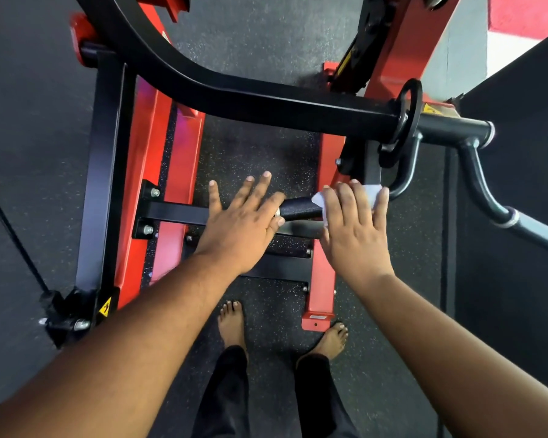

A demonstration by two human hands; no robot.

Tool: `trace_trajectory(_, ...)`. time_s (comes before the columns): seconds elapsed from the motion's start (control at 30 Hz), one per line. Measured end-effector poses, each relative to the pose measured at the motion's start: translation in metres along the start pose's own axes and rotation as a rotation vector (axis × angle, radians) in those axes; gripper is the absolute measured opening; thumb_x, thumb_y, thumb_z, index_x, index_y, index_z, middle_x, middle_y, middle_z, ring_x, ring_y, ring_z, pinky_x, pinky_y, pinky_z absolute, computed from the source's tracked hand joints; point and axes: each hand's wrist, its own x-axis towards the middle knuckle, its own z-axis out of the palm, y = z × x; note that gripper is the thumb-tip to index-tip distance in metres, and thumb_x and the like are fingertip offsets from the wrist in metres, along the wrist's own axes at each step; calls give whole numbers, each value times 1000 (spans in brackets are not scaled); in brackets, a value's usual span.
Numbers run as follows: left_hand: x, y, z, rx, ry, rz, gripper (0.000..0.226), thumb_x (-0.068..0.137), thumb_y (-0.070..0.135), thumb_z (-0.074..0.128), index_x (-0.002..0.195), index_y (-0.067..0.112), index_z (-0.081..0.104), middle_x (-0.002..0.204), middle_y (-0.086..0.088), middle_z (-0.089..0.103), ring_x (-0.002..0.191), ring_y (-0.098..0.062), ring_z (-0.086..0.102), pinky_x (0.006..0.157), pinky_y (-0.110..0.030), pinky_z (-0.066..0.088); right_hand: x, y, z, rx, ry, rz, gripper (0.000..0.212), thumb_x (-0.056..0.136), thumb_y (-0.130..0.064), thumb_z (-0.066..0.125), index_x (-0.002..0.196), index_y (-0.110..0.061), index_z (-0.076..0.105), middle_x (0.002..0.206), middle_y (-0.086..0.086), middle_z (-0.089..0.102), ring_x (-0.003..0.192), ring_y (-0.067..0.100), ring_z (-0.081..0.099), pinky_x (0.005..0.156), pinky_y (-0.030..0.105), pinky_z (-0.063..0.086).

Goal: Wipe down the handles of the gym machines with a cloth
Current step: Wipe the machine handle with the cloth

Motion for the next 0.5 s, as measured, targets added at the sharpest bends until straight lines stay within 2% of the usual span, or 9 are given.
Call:
trace_trajectory(0.1, 0, 1, 1, 8, -1, 4, 54, 108, 52, 13, 159, 34, 15, 173, 1, -6, 159, -23, 5, 118, -75, 5, -2, -19, 0, -7, -61, -19, 78, 93, -32, 61, 156, -3, 24, 155, 21, 33, 150, 43, 21, 123, 65, 5)
trace_trajectory(0.17, 0, 0, 1, 20, -9, -1, 56, 108, 52, 14, 161, 32, 13, 172, 1, -8, 159, -22, 4, 118, -75, 4, 10, -31, -2, -10, -52, -107, 74, 91, -33, 62, 152, -4, 32, 146, 18, 42, 142, 41, 34, 123, 63, 11)
trace_trajectory(0.23, 0, 0, 0, 32, -16, -7, 57, 109, 51, 14, 162, 30, 12, 172, 1, -11, 159, -22, 2, 118, -74, 4, 23, -31, -5, 29, -22, -186, 63, 89, -34, 63, 143, -7, 44, 129, 12, 54, 124, 36, 49, 121, 56, 23)
trace_trajectory(0.3, 1, 1, -1, 35, -28, -7, 57, 109, 51, 13, 162, 31, 11, 172, 1, -12, 159, -22, 1, 118, -74, 2, 31, -20, -8, 44, -26, -220, 55, 89, -38, 66, 134, -11, 51, 117, 7, 58, 110, 31, 55, 115, 51, 32)
trace_trajectory(0.4, 1, 1, -3, 15, -27, -3, 53, 108, 53, 14, 159, 36, 12, 172, 1, -10, 159, -23, 2, 117, -75, 2, 26, 13, -8, 33, -33, -154, 54, 92, -46, 65, 132, -13, 51, 116, 6, 59, 113, 31, 56, 120, 56, 23)
trace_trajectory(0.5, 1, 1, -3, 3, -21, -5, 51, 108, 53, 14, 156, 37, 13, 172, 1, -8, 159, -24, 3, 117, -75, 3, 12, 42, -4, -29, -12, -48, 58, 94, -40, 65, 139, -9, 46, 127, 10, 55, 128, 33, 48, 119, 71, 10)
